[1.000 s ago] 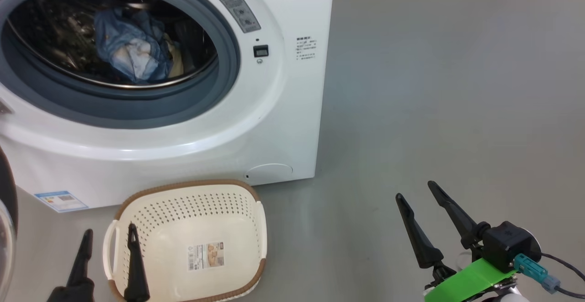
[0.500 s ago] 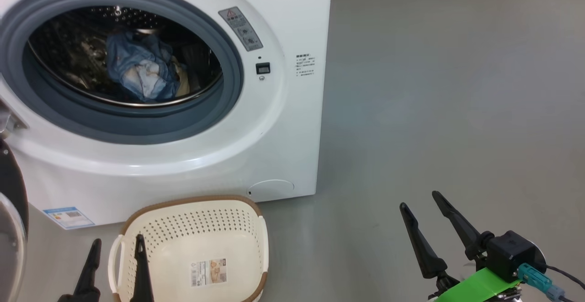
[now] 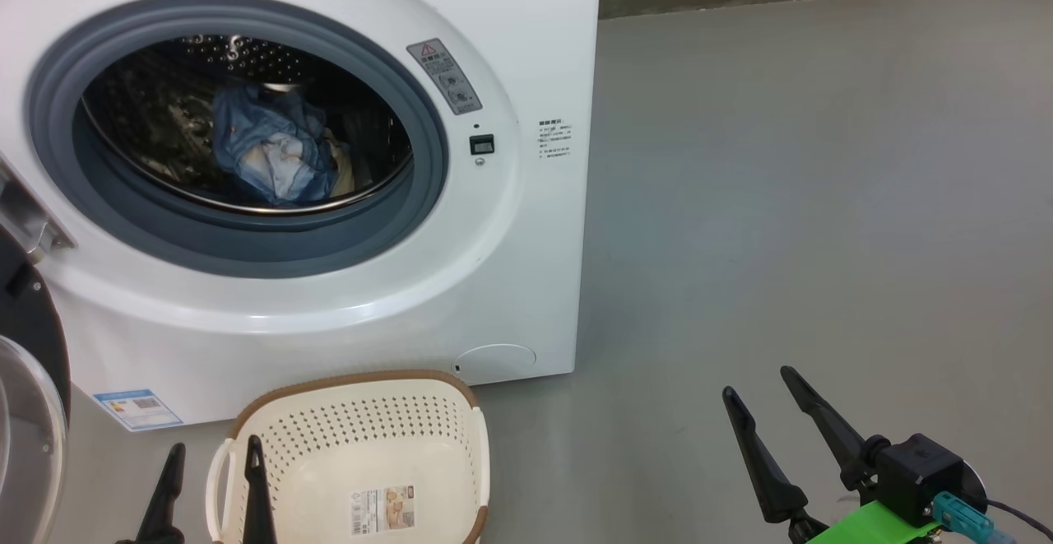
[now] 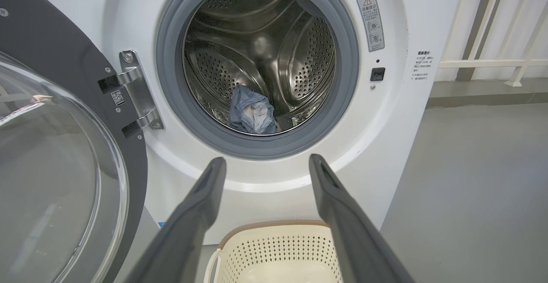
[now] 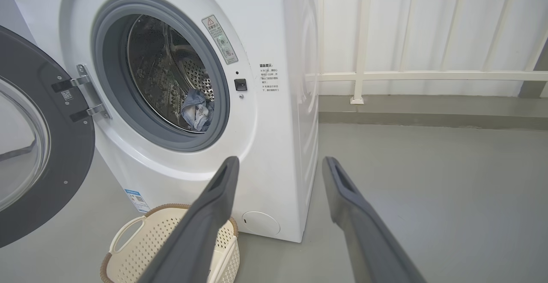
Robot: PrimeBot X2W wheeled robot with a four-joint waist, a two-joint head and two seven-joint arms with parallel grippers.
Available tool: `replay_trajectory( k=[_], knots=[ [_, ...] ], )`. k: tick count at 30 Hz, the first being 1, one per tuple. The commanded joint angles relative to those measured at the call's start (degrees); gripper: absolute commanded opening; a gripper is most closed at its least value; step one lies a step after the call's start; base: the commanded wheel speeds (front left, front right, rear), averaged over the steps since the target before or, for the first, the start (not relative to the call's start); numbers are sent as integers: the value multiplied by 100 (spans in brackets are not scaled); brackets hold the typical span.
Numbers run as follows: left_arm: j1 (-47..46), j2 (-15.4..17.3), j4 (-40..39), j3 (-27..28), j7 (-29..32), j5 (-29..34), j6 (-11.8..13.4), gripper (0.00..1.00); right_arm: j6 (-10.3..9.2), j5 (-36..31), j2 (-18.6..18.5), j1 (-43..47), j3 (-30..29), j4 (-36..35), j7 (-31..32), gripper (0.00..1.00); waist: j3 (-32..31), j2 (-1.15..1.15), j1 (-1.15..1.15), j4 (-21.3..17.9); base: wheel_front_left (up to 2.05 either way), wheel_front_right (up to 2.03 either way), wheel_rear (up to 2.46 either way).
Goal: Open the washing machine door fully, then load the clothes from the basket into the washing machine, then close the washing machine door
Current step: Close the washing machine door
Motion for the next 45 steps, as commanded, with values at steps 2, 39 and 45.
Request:
replay_trajectory(
  k=[2,39,45],
  knots=[
    [-136,172,-79,196,-27,-22,11,100,9,-54,-15,-36,98,-178,13,100,-14,0,0,19,0,0,0],
    [-360,167,165,209,-85,40,-126,100,9,-65,-12,-45,51,-241,49,100,67,0,0,194,-59,59,0],
    [-419,171,147,219,-100,59,-207,100,9,-60,-3,-79,36,-234,26,100,139,0,0,253,-187,187,0]
  ],
)
